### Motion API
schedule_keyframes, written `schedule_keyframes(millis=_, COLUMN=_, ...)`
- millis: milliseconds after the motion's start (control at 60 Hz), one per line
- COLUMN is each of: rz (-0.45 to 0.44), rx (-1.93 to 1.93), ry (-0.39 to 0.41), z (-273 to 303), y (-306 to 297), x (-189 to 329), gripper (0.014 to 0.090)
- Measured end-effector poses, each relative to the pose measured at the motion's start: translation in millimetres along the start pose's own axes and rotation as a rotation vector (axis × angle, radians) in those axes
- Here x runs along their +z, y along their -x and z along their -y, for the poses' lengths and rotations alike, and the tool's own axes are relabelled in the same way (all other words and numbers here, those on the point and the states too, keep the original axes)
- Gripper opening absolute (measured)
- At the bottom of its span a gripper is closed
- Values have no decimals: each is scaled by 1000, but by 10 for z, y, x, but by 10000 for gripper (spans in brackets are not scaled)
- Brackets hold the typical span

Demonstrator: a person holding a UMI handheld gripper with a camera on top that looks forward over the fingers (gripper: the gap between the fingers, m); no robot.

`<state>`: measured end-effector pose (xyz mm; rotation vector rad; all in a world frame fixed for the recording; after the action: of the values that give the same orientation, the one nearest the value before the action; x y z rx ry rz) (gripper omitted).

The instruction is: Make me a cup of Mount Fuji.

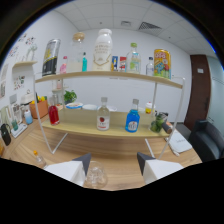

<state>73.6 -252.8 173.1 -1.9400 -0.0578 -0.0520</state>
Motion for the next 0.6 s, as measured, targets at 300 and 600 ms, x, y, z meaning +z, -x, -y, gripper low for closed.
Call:
schedule_keyframes(millis=300, rz=43, rx=36, ry=-116, z=815, y=-544, x=844, gripper=805)
schedule_keyframes(millis=600, rz=65, rx=4, ry=-65, z=623, y=-564, x=1400, gripper=387)
